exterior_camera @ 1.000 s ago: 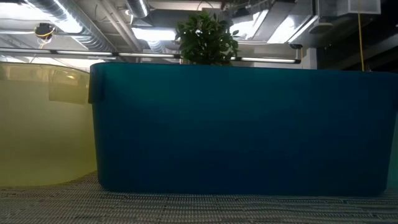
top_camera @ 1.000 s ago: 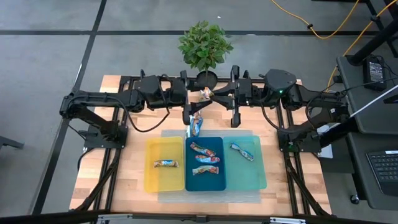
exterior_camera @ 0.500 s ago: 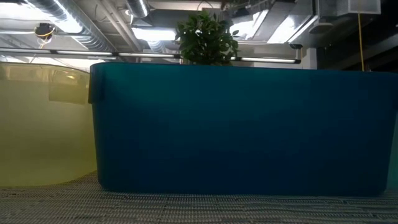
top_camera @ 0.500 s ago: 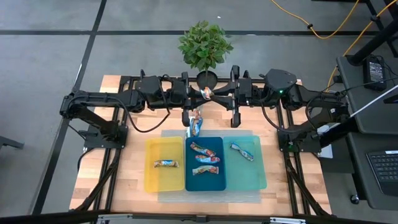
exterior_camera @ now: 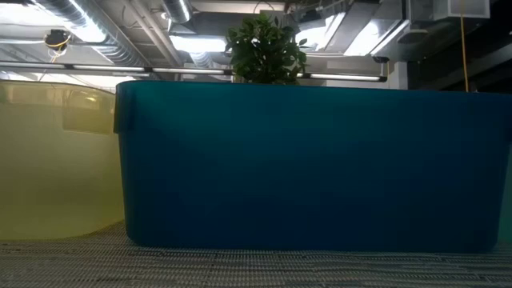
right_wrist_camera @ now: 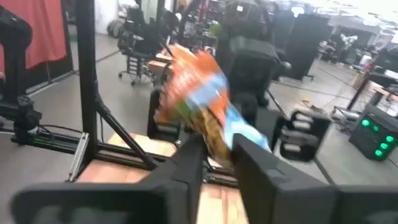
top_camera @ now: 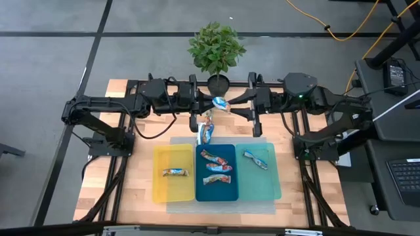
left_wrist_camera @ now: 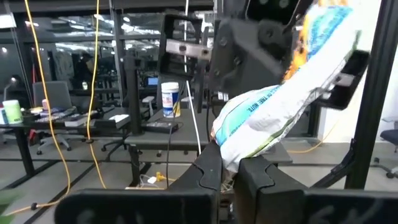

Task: Pick and place Granola Bars by type
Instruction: Put the yellow granola bar into the yellow bin

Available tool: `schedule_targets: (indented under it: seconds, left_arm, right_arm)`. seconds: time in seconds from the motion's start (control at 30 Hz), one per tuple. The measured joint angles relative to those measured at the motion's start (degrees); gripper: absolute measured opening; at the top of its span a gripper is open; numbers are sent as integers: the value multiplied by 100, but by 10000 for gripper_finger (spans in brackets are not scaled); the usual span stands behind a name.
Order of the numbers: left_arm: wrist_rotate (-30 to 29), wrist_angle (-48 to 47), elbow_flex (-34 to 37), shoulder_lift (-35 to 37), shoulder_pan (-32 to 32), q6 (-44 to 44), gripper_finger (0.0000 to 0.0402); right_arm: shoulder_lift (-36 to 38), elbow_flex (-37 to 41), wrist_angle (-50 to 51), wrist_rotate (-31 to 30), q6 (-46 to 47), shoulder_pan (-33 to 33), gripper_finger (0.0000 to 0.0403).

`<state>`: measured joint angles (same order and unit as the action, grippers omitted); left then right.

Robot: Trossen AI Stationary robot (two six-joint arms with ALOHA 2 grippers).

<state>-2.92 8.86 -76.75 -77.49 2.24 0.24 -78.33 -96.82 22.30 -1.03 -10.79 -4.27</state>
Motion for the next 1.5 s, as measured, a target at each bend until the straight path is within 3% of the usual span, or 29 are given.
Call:
schedule_targets:
  seconds: [0.27,0.43,0.57,0.73,0.87,1.23,1.5]
  left_arm:
    - [1,-44,0,124,-13,44,6]
    - [-16,-742,-2,437,-233,51,6]
    - [-294,-2036,-2,831,-619,-30,5]
    - [-856,-3709,-2,1277,-1239,-720,8]
    - [-1173,-4571,-2,1409,-1690,-1368,8]
    - [-1486,-5686,-4,1309,-2337,-3068,7]
    - [-1558,-7169,-2,569,-2579,-4176,9]
  right_arm:
    - [368,0,931,-902,16,0,221]
    - [522,0,1778,-1594,59,2,261]
    - [532,0,2564,-2043,317,2,266]
    - [563,119,3362,-2094,646,4,266]
    - [591,272,3432,-2091,709,4,266]
    - [590,452,3104,-2085,151,4,266]
    - [588,452,3108,-1947,157,4,266]
